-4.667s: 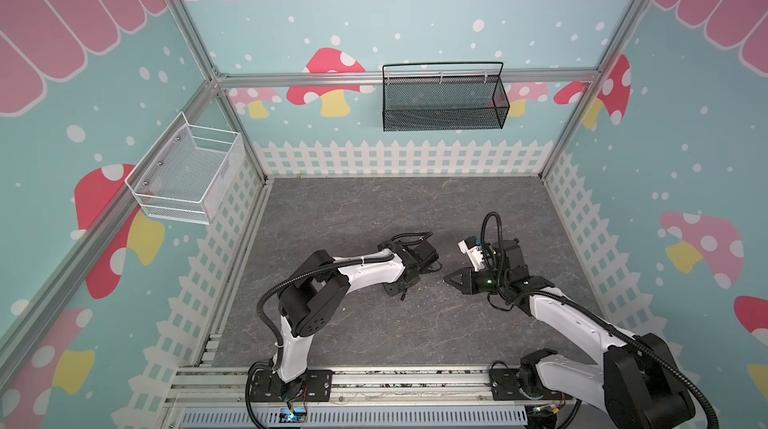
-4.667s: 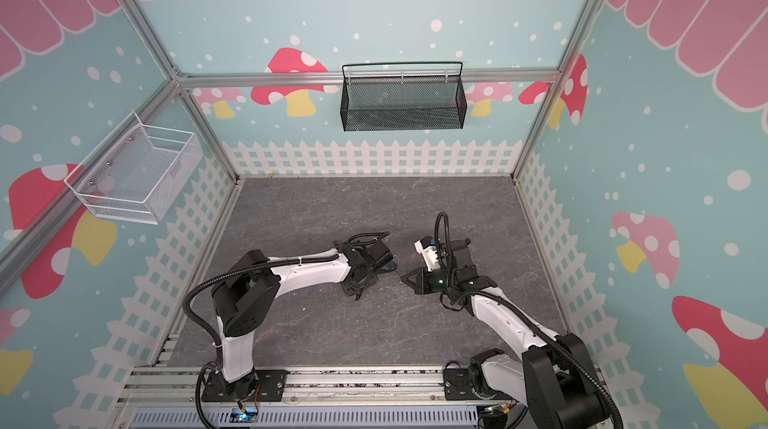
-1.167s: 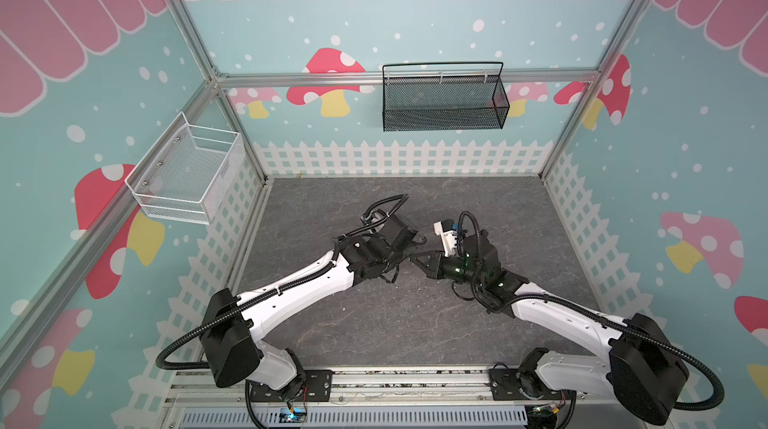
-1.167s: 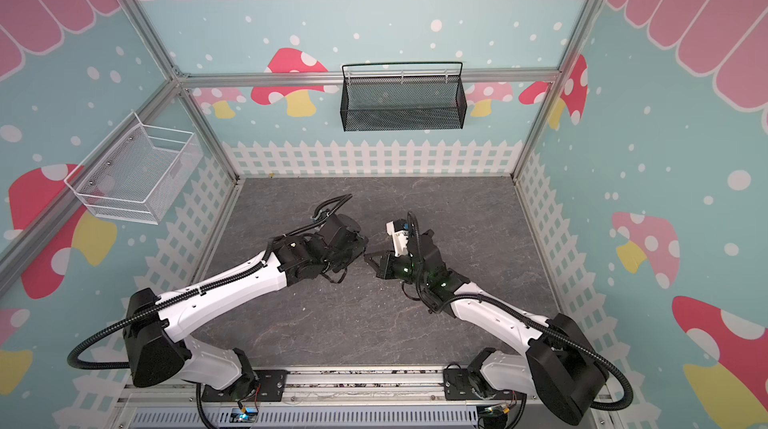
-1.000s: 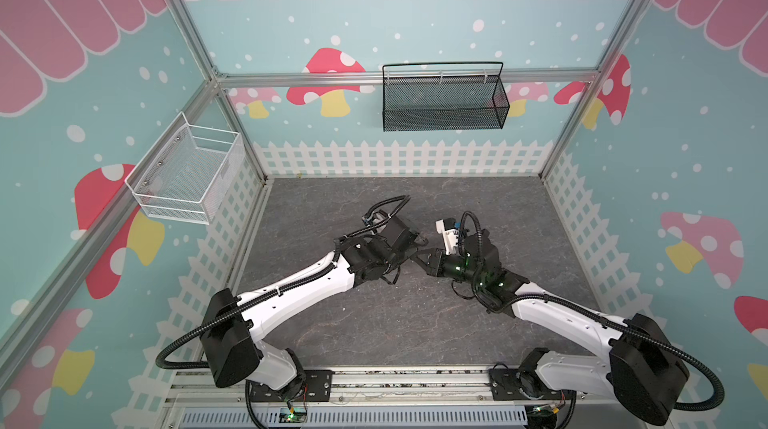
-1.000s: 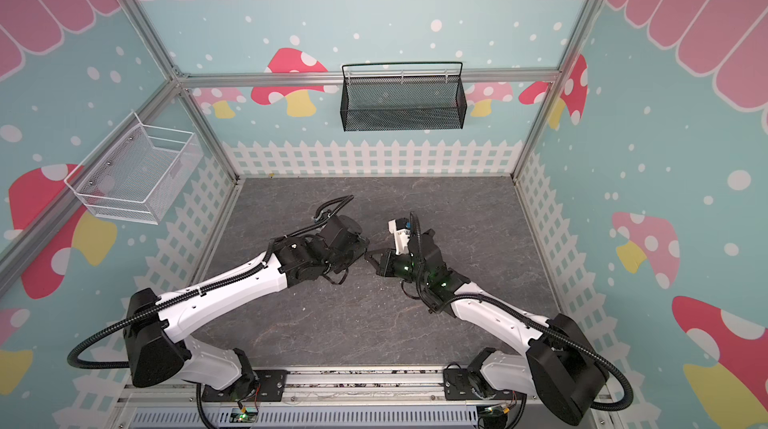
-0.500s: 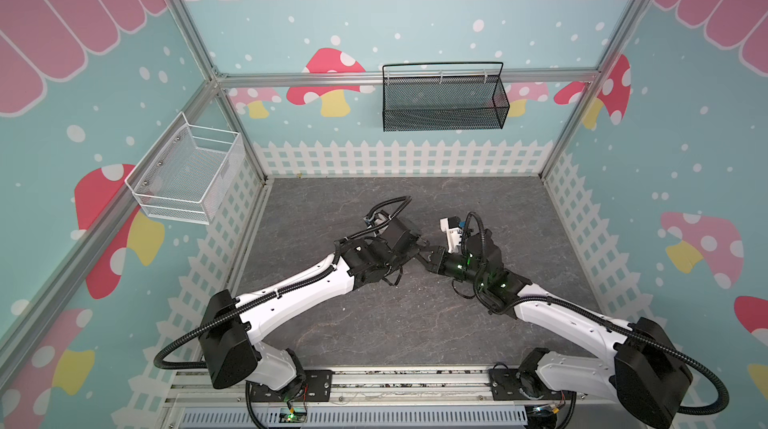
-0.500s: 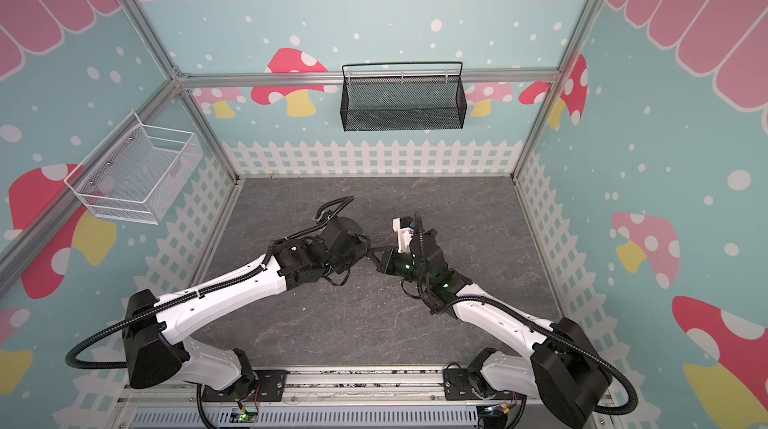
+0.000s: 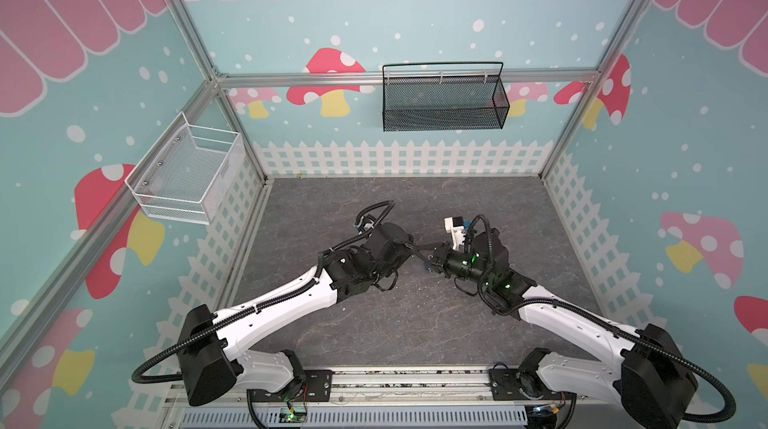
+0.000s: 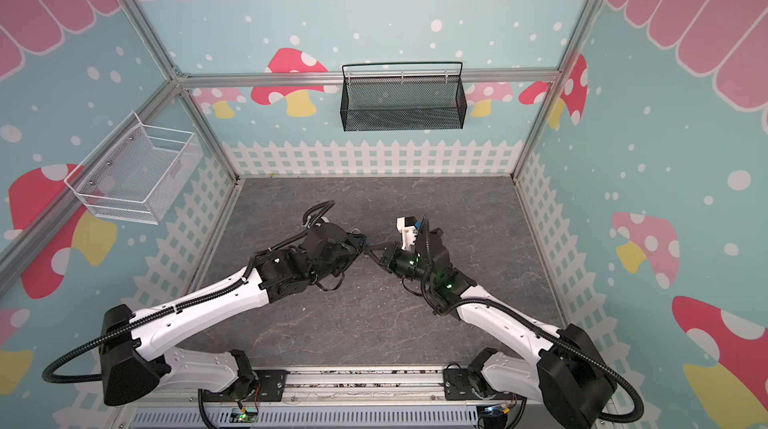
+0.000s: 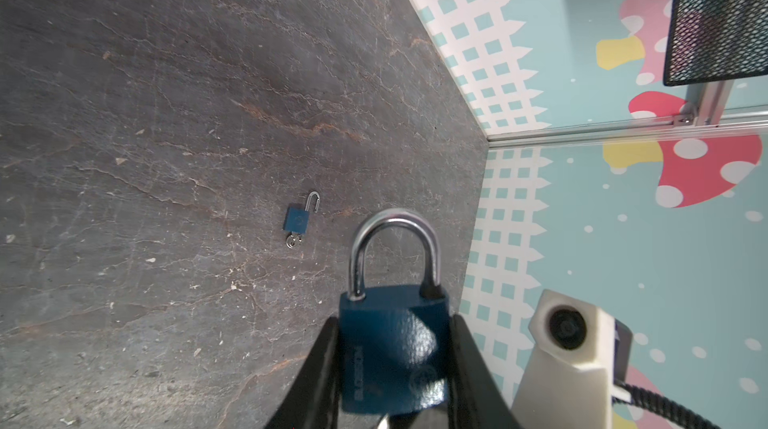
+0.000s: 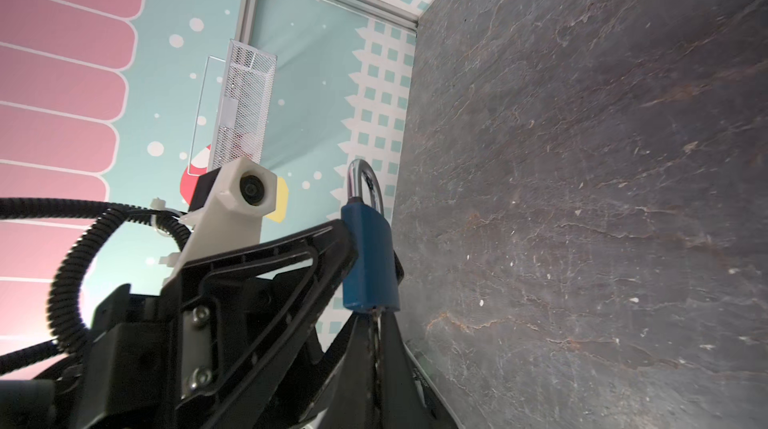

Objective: Unlock with the key

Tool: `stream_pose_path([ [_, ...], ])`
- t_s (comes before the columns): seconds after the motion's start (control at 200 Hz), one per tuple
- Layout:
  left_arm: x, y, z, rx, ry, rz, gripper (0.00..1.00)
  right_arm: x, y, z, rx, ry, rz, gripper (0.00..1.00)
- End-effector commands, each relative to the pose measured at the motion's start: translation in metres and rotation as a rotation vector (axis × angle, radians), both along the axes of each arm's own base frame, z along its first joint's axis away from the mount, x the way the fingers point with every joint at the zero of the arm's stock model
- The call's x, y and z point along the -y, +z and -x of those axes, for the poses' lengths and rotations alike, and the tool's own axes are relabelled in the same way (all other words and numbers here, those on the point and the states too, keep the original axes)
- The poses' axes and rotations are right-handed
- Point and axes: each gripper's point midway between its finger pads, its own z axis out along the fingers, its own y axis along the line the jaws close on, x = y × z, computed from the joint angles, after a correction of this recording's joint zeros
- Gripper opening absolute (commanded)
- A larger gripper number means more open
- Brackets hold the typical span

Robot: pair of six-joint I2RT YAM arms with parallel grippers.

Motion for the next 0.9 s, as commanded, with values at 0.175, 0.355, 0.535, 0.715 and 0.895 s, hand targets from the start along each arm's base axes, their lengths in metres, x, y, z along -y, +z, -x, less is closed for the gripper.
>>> stream_pose_path([
  [0.175,0.001,-0.008,0.006,-0.007,0.019,0.076,0.00,0.001,0.051,-0.002,0.046,-0.011,-0.196,0.00],
  [0.355,0.001,-0.005,0.006,-0.004,0.040,0.120,0.00,0.005,0.042,-0.003,-0.001,-0.042,-0.208,0.00],
  [0.535,0.002,0.003,0.000,0.029,0.079,0.171,0.00,0.001,0.042,-0.002,-0.021,-0.027,-0.215,0.00],
  [0.715,0.001,0.014,-0.004,0.075,0.122,0.224,0.00,0.003,0.030,0.000,-0.080,-0.039,-0.226,0.00],
  [0.895,0.012,0.028,-0.008,0.120,0.107,0.305,0.00,0.002,0.032,0.001,-0.091,-0.027,-0.236,0.00],
])
